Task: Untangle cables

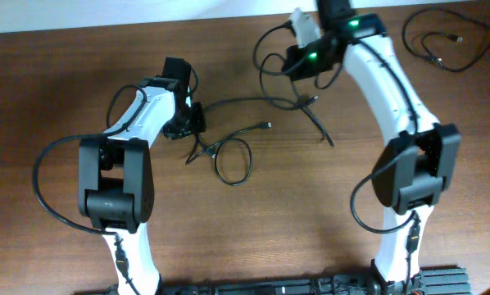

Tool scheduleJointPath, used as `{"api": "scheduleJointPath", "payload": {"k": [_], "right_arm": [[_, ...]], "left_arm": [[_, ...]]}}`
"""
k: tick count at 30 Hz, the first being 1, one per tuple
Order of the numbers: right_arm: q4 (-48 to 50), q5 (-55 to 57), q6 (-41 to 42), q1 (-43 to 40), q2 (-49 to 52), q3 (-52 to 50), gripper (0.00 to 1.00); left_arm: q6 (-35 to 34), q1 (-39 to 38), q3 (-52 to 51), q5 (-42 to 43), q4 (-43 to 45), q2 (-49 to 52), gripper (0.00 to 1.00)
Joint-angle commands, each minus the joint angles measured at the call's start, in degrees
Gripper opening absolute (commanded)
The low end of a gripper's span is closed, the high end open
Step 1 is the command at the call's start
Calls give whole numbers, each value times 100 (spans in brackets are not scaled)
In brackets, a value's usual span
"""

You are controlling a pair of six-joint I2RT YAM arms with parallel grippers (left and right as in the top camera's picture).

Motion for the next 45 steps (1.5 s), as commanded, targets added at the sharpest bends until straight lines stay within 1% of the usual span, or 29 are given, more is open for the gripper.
{"api": "scheduleJointPath", "payload": {"k": [1,2,5,6,8,9,10,11,12,13,14,16,17,21,22,23,25,26,27,28,29,30,31,32,35,38,42,44,45], "right_arm": [[223,564,-70,501,407,33,6],[306,651,-44,619,531,33,9],[621,619,713,1008,1016,33,24],[752,619,706,1110,1108,33,32],[1067,627,704,1244,1180,33,54],[1311,656,704,1261,1217,33,62],[1449,798,702,1261,1266,33,64],[1532,1209,699,1252,1305,33,67],[1543,1587,575,1252,1351,33,74],[1554,1609,258,1252,1381,33,75],[1565,1626,-293,1250,1484,33,80],[1563,1823,-636,1217,1587,33,83],[1565,1947,-706,1178,1655,33,87],[1563,1993,-828,918,1781,33,90],[1556,1989,-826,876,1781,33,89],[1499,1967,-826,831,1781,33,82],[1281,1969,-828,815,1827,22,58],[1156,1971,-831,815,1895,22,51],[1058,1974,-870,815,2017,22,41],[966,1974,-868,813,2151,22,21],[833,1971,-866,804,2269,22,4],[713,1974,-863,789,2304,22,4],[625,1974,-634,730,2260,26,4],[579,1974,-490,651,2175,52,4],[173,1976,-105,229,1733,356,4],[-505,2264,26,-592,922,726,4],[-1067,3370,109,-1878,-225,737,4],[-1270,3567,136,-2426,-538,737,4],[-1390,3600,326,-2861,-691,737,4]], "left_arm": [[2,0,-264,-87,2,319,44],[2,0,-264,-90,2,319,45],[2,0,-264,-92,4,319,56],[2,0,-264,-90,4,319,58],[2,0,-264,-90,4,319,60],[2,0,-264,-90,2,319,62],[2,0,-264,-90,2,319,63],[2,0,-264,-90,2,319,63],[2,0,-264,-90,4,319,65],[2,0,-264,-90,4,319,67],[2,0,-264,-90,4,319,70],[2,0,-264,-90,2,319,71],[2,0,-264,-90,2,319,71],[0,0,-264,-90,2,319,72],[0,-7,-264,-90,2,319,73],[0,-24,-264,-90,2,319,73],[0,-26,-264,-90,2,319,73],[0,-26,-264,-87,2,319,73],[-2,-26,-264,-87,2,319,74],[0,-28,-264,-87,2,319,74],[0,-33,-264,-87,-2,319,76],[0,-31,-264,-90,-2,319,79],[0,-31,-264,-90,0,319,82],[0,-31,-264,-90,0,319,99],[0,-33,-264,-90,0,319,99],[0,-31,-264,-90,0,319,99],[0,-31,-264,-92,2,319,99],[0,-31,-264,-92,2,319,99],[0,-31,-264,-92,2,319,99]]}}
